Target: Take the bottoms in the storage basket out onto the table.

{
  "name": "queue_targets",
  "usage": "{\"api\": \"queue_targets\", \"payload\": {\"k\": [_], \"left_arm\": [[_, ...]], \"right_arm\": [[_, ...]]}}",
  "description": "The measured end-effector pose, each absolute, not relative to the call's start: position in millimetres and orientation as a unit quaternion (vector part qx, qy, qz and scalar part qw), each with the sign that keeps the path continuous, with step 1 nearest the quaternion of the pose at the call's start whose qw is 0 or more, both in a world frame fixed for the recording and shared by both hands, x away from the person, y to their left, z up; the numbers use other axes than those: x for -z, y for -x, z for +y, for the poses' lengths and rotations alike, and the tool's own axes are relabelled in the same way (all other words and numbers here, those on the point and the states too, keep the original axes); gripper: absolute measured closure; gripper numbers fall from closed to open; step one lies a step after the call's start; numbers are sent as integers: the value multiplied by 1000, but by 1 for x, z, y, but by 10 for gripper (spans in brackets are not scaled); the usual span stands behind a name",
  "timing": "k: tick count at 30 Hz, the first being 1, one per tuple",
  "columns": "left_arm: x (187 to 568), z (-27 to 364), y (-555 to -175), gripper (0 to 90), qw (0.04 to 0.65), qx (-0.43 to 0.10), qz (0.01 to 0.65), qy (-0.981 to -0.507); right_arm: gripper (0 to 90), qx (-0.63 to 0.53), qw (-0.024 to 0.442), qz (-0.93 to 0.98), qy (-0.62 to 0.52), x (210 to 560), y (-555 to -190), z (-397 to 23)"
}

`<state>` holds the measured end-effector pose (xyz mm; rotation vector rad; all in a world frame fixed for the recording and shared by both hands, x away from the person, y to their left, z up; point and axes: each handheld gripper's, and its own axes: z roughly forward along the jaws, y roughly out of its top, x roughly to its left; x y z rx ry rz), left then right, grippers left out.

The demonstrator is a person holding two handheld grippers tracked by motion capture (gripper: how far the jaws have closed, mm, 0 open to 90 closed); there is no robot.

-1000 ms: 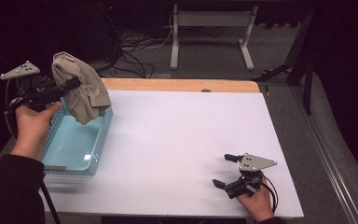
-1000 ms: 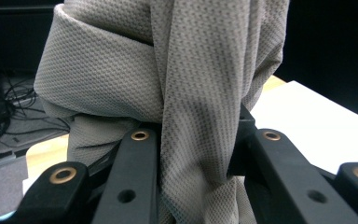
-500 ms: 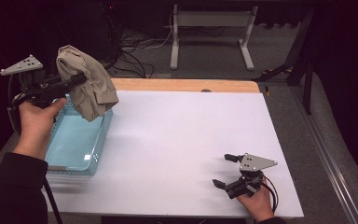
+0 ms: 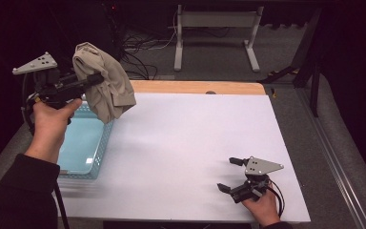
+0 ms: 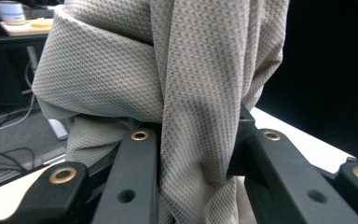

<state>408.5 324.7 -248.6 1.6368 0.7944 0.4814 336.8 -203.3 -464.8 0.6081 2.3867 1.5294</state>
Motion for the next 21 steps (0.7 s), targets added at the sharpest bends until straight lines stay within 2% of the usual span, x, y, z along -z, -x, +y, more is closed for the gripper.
{"api": "queue_targets", "payload": {"k": [21], "left_arm": [[256,261,-420,721,604,-163,304,-718]], "right_arm": [[2,-526,120,816,-209,465,-336,-204]]}}
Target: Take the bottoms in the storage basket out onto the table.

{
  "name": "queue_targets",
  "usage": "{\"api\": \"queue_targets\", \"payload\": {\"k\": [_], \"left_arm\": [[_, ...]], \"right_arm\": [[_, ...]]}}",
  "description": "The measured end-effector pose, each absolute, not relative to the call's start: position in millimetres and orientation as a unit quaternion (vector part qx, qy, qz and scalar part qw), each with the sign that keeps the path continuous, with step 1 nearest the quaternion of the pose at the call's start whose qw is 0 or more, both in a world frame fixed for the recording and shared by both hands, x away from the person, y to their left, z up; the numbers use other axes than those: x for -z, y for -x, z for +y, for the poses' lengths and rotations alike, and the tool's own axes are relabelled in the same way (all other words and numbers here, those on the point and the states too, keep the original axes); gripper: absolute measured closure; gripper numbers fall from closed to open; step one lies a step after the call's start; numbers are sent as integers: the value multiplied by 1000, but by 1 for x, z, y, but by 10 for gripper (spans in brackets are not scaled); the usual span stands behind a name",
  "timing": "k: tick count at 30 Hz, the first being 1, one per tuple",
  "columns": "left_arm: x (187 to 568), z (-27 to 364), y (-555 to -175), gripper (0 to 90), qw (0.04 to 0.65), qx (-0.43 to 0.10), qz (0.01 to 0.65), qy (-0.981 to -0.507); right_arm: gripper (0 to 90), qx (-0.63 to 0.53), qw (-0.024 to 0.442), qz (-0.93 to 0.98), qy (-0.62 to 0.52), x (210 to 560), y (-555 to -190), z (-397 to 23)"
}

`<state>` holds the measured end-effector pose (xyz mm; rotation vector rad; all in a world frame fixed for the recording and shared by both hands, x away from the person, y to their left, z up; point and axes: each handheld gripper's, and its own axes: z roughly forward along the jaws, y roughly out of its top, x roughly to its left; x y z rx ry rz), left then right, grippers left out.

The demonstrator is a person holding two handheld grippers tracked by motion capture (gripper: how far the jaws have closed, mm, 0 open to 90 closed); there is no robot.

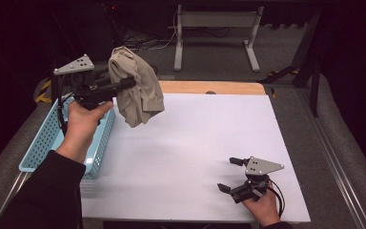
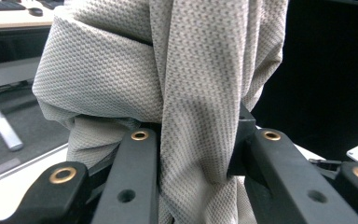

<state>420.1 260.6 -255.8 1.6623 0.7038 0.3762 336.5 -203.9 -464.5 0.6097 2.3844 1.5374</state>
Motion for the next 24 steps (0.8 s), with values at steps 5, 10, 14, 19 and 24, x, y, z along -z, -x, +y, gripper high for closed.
{"api": "queue_targets", "payload": {"k": [5,10,14,19,24], "left_arm": [[262,242,-424,721,608,-148,297,-721],[266,231,-426,722,607,-143,292,-725],[272,217,-428,721,610,-131,286,-727],[276,207,-429,721,613,-122,281,-728],[285,193,-430,721,613,-112,279,-731]], "right_arm": [[2,-526,120,816,-208,464,-336,-204],[2,-527,120,815,-208,464,-337,-204],[2,-527,120,815,-208,464,-336,-204],[2,-527,121,815,-207,464,-336,-204],[2,-527,121,815,-206,464,-336,-204]]}}
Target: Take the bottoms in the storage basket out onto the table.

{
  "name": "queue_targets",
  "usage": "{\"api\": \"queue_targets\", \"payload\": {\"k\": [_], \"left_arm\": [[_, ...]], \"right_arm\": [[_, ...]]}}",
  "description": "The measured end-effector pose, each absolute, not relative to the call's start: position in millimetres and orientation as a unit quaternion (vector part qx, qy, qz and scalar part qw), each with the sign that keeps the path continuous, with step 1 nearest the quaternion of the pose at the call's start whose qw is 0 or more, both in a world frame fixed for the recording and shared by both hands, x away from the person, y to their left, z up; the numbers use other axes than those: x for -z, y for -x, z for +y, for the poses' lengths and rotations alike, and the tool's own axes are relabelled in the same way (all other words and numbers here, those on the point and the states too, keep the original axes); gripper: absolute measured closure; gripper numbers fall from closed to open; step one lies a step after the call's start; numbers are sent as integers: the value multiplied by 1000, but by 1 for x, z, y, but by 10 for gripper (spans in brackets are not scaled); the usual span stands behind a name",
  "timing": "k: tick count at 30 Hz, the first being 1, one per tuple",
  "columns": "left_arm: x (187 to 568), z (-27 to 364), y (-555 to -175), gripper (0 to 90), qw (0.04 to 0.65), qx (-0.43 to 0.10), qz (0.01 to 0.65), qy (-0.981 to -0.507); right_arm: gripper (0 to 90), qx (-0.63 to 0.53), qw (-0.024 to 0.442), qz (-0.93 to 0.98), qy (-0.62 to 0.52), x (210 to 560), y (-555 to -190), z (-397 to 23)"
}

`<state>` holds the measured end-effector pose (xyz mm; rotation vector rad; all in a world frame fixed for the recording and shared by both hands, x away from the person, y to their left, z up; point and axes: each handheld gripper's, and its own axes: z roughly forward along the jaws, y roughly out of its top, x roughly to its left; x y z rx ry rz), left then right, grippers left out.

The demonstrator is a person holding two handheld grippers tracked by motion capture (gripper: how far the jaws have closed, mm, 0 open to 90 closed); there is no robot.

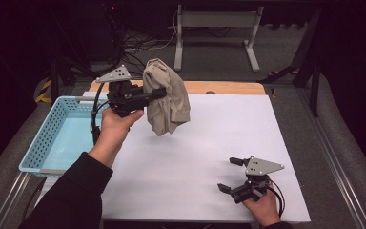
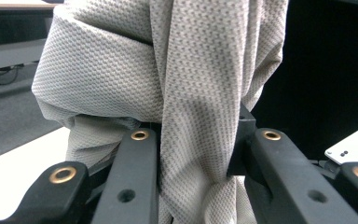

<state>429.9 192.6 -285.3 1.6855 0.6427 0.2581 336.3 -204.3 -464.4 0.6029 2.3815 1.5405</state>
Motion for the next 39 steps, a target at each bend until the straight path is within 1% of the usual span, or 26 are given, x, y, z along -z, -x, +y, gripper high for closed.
{"api": "queue_targets", "payload": {"k": [11,27,39], "left_arm": [[305,168,-431,721,607,-93,278,-739],[333,146,-442,720,595,-74,289,-746],[357,138,-455,717,553,-73,310,-770]], "right_arm": [[2,-527,119,816,-206,464,-336,-204],[2,-527,120,816,-205,464,-336,-204],[2,-527,120,816,-205,464,-336,-204]]}}
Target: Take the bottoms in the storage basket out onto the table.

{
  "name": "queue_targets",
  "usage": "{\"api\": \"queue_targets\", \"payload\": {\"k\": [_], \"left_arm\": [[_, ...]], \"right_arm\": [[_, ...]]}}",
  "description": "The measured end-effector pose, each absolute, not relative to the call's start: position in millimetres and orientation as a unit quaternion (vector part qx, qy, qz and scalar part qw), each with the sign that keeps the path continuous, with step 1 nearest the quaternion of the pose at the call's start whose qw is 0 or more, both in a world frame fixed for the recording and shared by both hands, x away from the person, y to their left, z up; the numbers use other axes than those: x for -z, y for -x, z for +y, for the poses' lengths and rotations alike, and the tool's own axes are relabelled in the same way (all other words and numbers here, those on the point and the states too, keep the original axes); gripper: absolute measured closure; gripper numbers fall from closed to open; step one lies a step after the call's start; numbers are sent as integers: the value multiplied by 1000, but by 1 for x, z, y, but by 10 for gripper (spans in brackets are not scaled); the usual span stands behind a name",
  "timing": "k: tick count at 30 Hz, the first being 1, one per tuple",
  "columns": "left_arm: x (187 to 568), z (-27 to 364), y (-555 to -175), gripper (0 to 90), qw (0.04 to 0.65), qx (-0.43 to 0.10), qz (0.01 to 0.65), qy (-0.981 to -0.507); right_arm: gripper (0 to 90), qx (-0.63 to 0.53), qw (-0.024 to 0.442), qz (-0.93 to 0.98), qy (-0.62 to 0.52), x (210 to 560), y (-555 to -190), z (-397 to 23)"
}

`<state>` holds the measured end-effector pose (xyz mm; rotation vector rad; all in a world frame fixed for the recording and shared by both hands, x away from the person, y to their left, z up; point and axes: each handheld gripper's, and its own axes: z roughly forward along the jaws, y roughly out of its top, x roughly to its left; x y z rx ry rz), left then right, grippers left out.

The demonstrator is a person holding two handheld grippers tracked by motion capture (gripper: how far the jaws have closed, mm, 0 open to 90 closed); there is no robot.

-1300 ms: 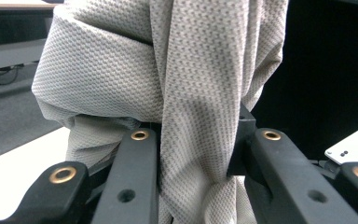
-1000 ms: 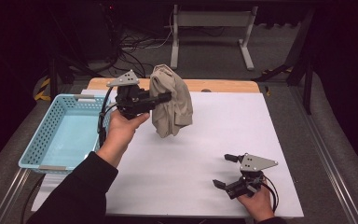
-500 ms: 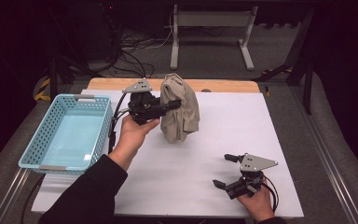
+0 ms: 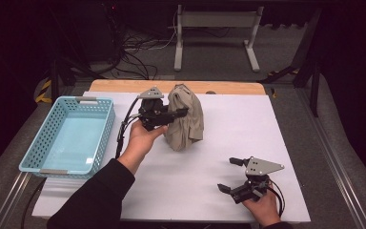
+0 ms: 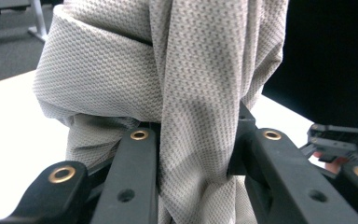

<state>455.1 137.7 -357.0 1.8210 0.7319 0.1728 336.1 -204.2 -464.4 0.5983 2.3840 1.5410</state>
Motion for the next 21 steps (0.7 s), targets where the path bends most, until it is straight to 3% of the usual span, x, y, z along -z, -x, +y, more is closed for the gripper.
{"api": "queue_targets", "payload": {"k": [21], "left_arm": [[393,114,-470,680,478,-53,330,-812]], "right_arm": [[2,-528,118,816,-204,465,-336,-204]]}}
